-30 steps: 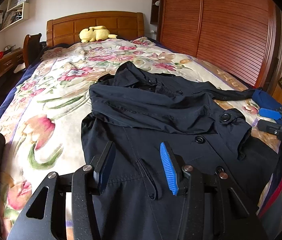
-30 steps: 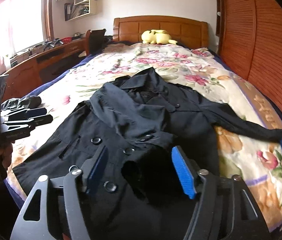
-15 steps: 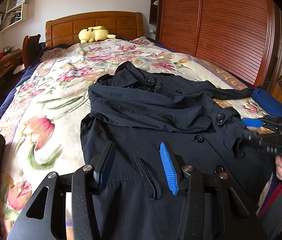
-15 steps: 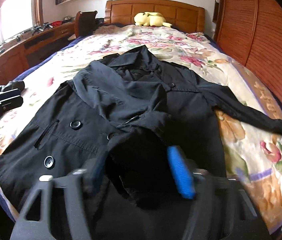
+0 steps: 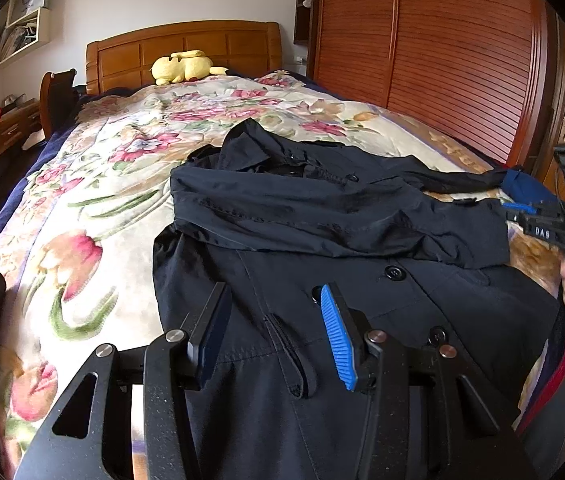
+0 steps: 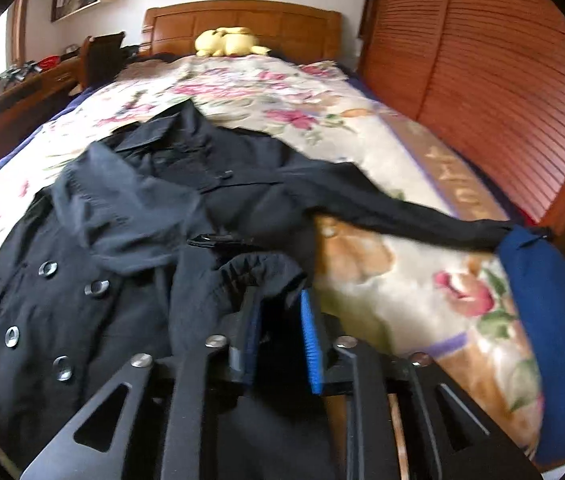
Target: Fold large clothes
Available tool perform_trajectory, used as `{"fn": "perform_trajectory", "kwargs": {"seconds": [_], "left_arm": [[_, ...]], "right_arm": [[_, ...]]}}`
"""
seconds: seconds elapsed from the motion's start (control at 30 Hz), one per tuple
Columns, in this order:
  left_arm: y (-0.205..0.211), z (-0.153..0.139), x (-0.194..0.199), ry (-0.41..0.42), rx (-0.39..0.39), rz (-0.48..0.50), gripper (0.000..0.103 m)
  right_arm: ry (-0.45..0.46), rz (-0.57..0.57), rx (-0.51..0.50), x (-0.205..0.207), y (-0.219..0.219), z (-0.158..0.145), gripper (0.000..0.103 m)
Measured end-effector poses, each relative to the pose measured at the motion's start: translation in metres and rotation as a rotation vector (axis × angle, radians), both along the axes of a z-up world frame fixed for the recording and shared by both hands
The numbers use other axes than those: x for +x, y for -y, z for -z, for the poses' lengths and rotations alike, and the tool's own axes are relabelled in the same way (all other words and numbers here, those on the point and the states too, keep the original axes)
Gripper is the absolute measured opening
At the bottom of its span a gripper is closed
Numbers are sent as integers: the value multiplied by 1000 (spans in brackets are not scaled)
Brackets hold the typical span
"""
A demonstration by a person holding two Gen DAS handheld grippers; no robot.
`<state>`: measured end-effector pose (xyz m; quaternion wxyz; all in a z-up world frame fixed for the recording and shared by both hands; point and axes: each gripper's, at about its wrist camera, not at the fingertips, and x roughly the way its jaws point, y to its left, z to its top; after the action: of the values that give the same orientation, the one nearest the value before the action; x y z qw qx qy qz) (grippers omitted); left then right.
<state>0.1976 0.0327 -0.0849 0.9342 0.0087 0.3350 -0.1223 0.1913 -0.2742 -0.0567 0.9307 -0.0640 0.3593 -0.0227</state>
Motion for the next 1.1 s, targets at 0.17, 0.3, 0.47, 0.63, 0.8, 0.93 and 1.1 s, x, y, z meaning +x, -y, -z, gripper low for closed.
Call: {"fn": "perform_trajectory", "kwargs": {"seconds": [0.17,0.3,0.47,0.63,0.8,0.93,1.1], "left_arm": [[6,2,2,-11,-18,29,52],[15,3,5,-12,-14,41,58],[31,6,16,-17,54,37,59],[43,5,43,-50,40,37,59],[51,11,81,-100,10,33,59],[51,24,118,-150,11,-4,59],[45,41,154,-185,58,-68,59]], "right_arm": [[49,-20,21,1,4,-1,35],[57,-103,85,4,5,13,35],[-22,-160,62,28,10,43,35],[-102,-153,81,47,26,69,35],[-92,-132,147,56,36,75,35],[-76,-125,152,52,35,78,35],[-70,-125,169,48,36,79,35]]}}
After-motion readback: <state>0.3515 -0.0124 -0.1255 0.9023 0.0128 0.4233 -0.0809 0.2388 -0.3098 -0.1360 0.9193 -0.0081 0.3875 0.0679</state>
